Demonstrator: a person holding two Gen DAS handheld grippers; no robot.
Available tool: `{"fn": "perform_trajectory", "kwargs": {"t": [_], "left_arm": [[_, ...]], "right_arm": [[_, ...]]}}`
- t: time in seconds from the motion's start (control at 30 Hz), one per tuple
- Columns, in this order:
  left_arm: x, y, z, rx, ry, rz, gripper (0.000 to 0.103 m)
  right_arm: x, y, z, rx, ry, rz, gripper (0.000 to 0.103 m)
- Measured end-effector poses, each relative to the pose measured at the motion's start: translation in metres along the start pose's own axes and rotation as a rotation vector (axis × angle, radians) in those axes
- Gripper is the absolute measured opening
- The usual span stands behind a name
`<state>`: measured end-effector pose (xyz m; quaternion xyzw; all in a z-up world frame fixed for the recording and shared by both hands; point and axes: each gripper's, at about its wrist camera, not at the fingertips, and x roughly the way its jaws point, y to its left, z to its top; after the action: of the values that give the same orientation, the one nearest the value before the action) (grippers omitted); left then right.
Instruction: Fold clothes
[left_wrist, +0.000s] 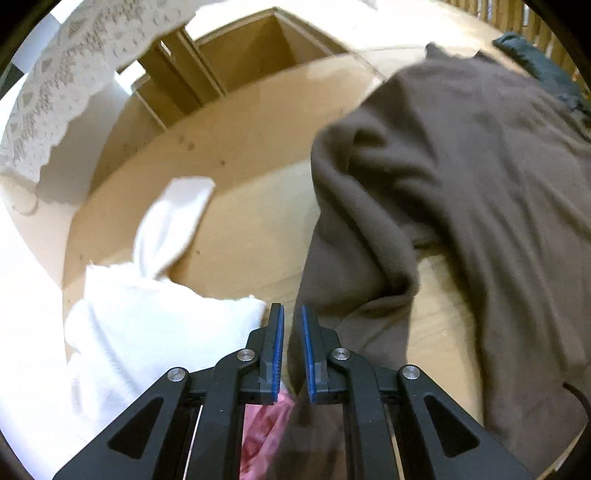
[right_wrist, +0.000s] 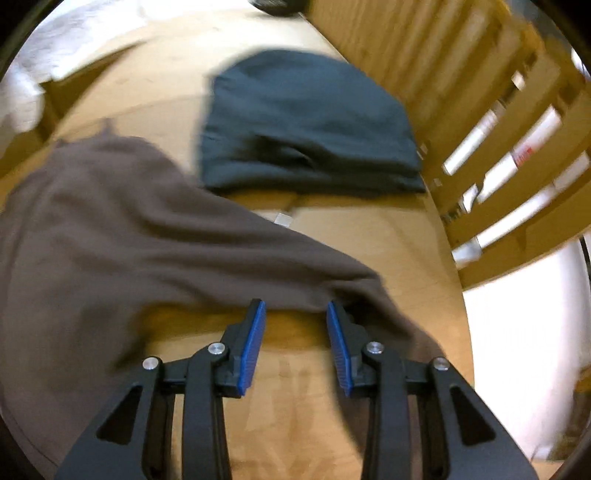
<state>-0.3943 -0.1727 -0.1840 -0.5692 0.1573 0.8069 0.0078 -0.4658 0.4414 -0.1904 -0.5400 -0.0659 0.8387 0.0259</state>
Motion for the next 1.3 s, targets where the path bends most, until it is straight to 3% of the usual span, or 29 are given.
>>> {"fn": "perform_trajectory", "kwargs": {"t": [0.17, 0.2, 0.3, 0.37, 0.43, 0.5, 0.57, 0.63, 0.67, 0.7, 0.77, 0.8, 0.9, 1.0, 1.07, 1.13, 1.2, 1.3], "left_arm": [[-0.034, -0.03, 0.025, 0.042, -0.114, -0.141, 0.011], [-0.034, -0.039, 0.034, 0.051, -0.13, -0.187, 0.011], [-0.01, -0.062, 0.06, 0.063, -0.114, -0.229, 0.011], [0.011, -0.075, 0.073, 0.055, -0.082, -0.23, 0.011], [0.031, -0.078, 0.08, 0.062, -0.05, -0.176, 0.011], [0.047, -0.07, 0.082, 0.065, -0.033, -0.111, 0.011], [0.054, -0.054, 0.084, 0.031, -0.038, -0.074, 0.013], [0.056, -0.034, 0.088, -0.048, -0.026, -0.031, 0.002], [0.051, -0.029, 0.09, -0.073, -0.045, -0.055, 0.002], [0.044, -0.025, 0.091, -0.093, -0.069, -0.089, 0.003], [0.032, -0.037, 0.098, -0.053, -0.114, -0.123, 0.003], [0.028, -0.047, 0.103, -0.024, -0.132, -0.142, 0.003], [0.027, -0.078, 0.122, 0.046, -0.158, -0.208, 0.007], [0.038, -0.108, 0.143, 0.067, -0.163, -0.248, 0.007], [0.047, -0.117, 0.151, 0.09, -0.162, -0.226, 0.007], [0.062, -0.12, 0.159, 0.12, -0.162, -0.17, 0.009], [0.067, -0.114, 0.163, 0.106, -0.15, -0.155, 0.01], [0.061, -0.115, 0.164, 0.096, -0.189, -0.147, 0.008]], "right_arm": [[-0.013, 0.075, 0.017, -0.088, -0.024, 0.214, 0.034], [-0.007, 0.086, 0.024, -0.104, -0.019, 0.212, 0.034], [0.023, 0.115, 0.041, -0.138, 0.018, 0.194, 0.034], [0.045, 0.123, 0.051, -0.148, 0.05, 0.159, 0.034], [0.062, 0.121, 0.055, -0.164, 0.066, 0.084, 0.034], [0.071, 0.104, 0.06, -0.139, 0.063, 0.053, 0.046], [0.075, 0.091, 0.065, -0.087, 0.078, 0.061, 0.051], [0.07, 0.09, 0.068, -0.102, 0.069, -0.004, 0.05], [0.064, 0.092, 0.07, -0.107, 0.051, -0.054, 0.045], [0.056, 0.091, 0.072, -0.087, 0.032, -0.028, 0.043], [0.04, 0.093, 0.08, -0.038, -0.013, 0.177, 0.039], [0.036, 0.1, 0.087, -0.032, -0.044, 0.212, 0.029], [0.041, 0.125, 0.103, -0.07, -0.077, 0.205, 0.008], [0.071, 0.145, 0.12, -0.098, -0.036, 0.232, 0.006], [0.088, 0.149, 0.129, -0.14, -0.034, 0.171, 0.005], [0.112, 0.136, 0.14, -0.135, -0.011, 0.037, 0.004], [0.114, 0.122, 0.145, -0.101, -0.012, 0.04, 0.0], [0.09, 0.127, 0.148, -0.122, -0.108, 0.103, 0.001]]}}
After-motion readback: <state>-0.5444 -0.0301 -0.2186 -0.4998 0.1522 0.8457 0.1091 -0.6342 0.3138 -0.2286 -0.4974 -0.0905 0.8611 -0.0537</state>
